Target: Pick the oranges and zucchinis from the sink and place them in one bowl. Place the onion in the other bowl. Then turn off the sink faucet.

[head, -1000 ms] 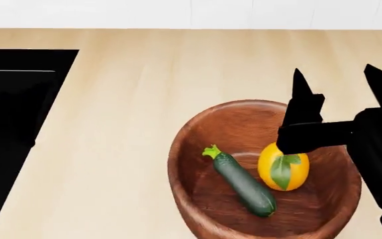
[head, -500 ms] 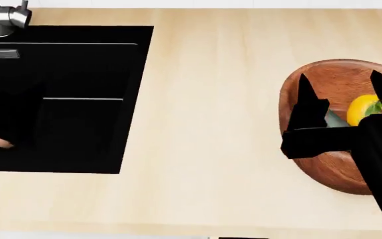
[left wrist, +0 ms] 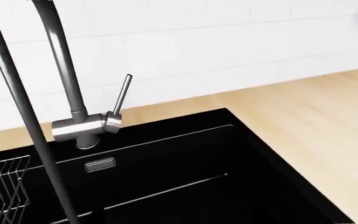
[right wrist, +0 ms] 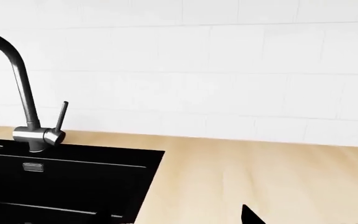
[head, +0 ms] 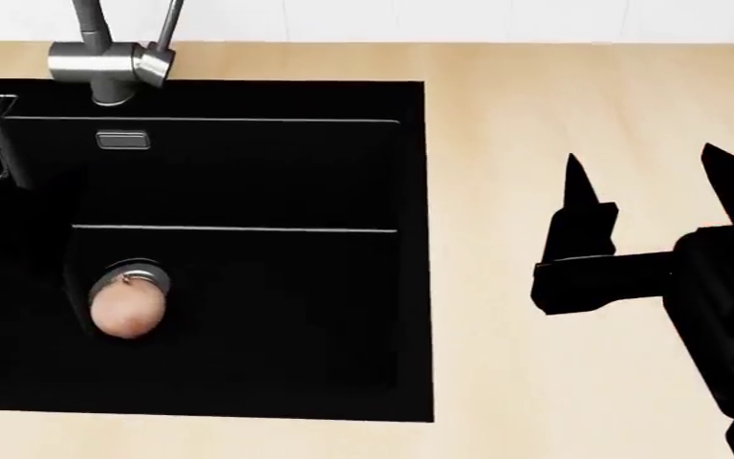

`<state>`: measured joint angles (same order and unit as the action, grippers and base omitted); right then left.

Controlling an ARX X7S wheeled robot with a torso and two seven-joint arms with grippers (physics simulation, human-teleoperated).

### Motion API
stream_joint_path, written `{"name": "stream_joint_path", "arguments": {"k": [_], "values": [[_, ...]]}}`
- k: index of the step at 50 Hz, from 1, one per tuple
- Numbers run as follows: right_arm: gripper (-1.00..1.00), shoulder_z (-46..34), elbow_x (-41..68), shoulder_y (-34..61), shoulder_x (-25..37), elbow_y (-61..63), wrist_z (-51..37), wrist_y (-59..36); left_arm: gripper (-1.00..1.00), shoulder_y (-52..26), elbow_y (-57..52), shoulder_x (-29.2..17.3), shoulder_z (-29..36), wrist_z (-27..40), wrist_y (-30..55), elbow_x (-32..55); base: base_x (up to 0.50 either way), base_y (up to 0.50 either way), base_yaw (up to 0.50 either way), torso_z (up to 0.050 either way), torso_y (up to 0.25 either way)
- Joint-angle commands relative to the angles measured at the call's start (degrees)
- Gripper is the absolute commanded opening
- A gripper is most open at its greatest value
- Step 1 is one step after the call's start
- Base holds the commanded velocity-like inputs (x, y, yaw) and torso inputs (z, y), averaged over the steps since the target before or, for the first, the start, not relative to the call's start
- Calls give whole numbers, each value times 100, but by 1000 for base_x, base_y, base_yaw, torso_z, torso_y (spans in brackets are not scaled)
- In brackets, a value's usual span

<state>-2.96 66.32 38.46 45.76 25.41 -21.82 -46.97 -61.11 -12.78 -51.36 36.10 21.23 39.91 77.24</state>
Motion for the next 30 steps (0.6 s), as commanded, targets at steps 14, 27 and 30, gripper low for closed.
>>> {"name": "stream_joint_path", "arguments": {"k": [14, 27, 30], "values": [[100, 23, -63, -84, -53, -39, -3, 55, 100, 69, -54, 9, -119, -56, -128, 43, 310, 500, 0, 0, 0], [100, -4, 21, -46, -89, -95, -74, -8, 100, 199, -98, 22, -93, -92, -217, -27, 154, 307, 0, 0, 0], [100, 8, 38, -50, -83, -89, -71, -3, 100, 181, -66, 56, -51, -99, -182, -61, 0, 0, 0, 0, 0]]}}
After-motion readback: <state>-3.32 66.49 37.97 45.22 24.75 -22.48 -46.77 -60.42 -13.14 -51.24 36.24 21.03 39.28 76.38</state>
